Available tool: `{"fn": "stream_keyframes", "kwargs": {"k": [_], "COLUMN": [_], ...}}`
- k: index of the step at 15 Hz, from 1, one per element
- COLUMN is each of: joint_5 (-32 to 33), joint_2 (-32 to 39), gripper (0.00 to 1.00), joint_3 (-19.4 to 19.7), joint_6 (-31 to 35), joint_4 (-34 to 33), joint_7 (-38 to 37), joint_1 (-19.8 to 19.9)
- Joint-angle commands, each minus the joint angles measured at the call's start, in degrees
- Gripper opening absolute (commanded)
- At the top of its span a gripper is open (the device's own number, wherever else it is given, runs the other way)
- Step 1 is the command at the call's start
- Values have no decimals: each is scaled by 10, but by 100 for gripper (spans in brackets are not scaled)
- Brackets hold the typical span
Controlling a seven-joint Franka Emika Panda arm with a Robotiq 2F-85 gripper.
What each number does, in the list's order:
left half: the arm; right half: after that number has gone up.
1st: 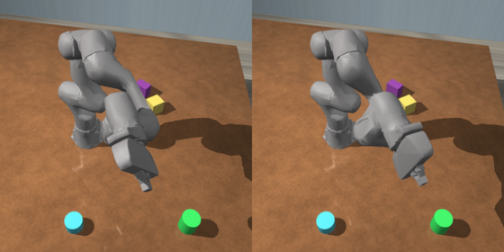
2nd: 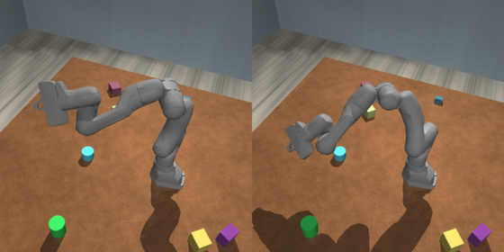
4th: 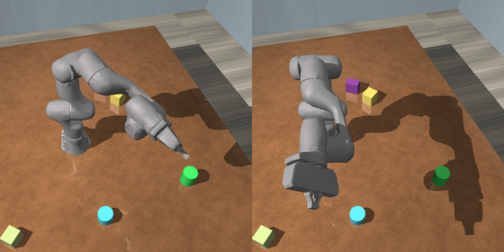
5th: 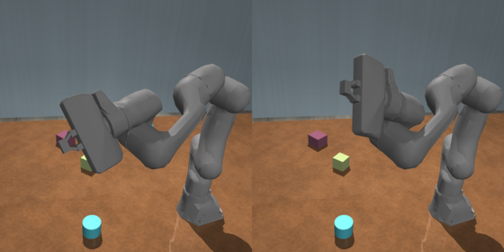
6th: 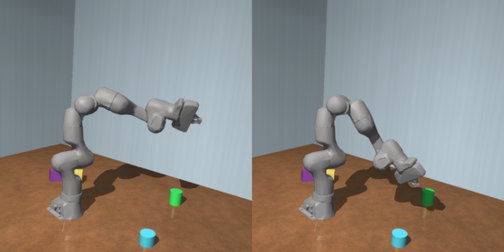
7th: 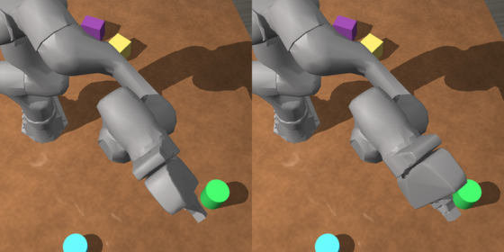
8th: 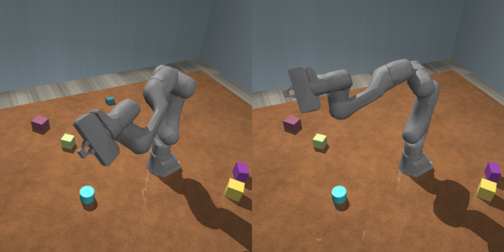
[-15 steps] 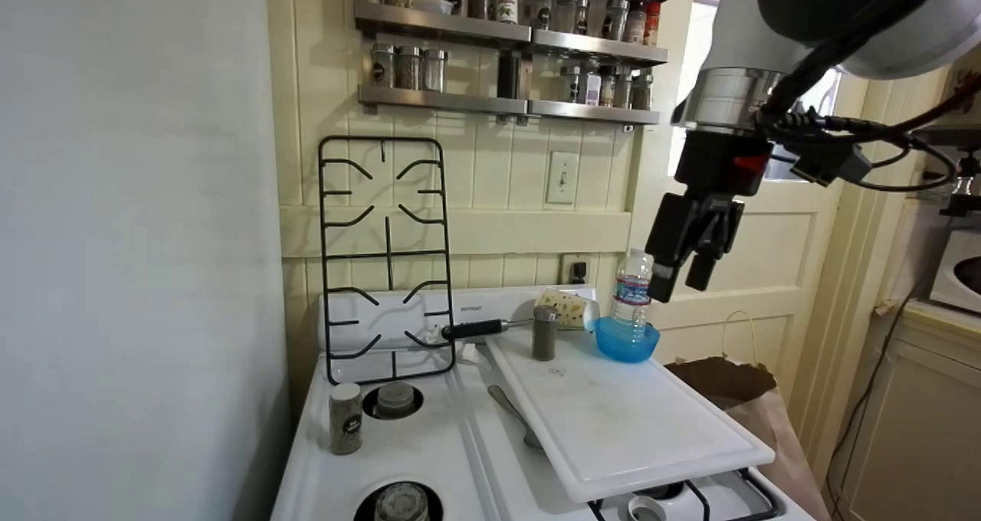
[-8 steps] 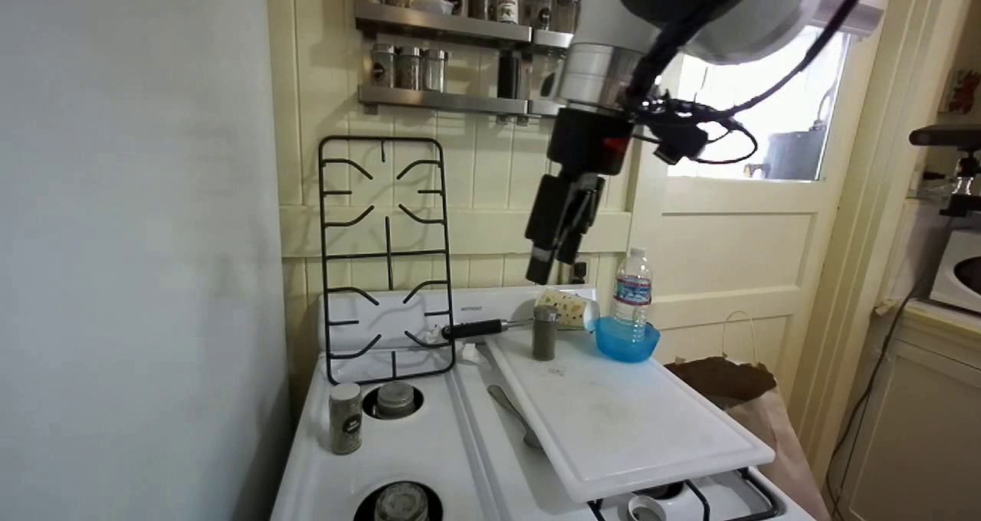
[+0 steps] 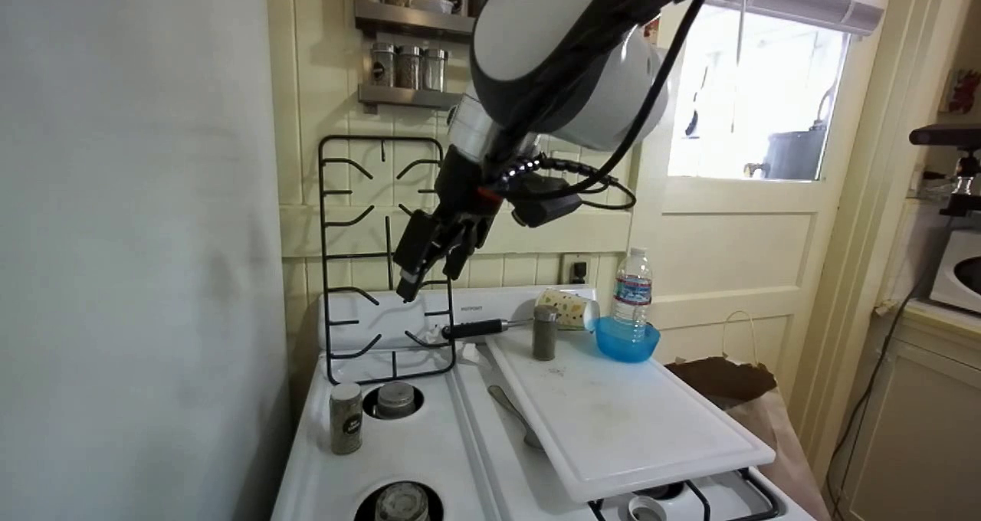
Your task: Move the spice bottle to the right
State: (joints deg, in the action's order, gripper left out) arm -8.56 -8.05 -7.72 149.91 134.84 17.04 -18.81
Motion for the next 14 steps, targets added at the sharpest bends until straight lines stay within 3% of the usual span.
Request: {"fn": "stream_keyframes", "kwargs": {"k": [1,4,6,10,12,14], "joint_5": [-5,-9,-49,-15,59,145], "joint_2": [17,39,48,104,126,147], "gripper": [100,100,100,100,100,100], "joint_3": [-14,-16,-20,-49,-52,-17], "joint_6": [10,15,55,171,204,209], "joint_4": [-9,-24,-16,-11,-4,-8], "joint_7": [0,-1,21,-33,-87,-155], "joint_1": [13,16,11,10,18,-4]}}
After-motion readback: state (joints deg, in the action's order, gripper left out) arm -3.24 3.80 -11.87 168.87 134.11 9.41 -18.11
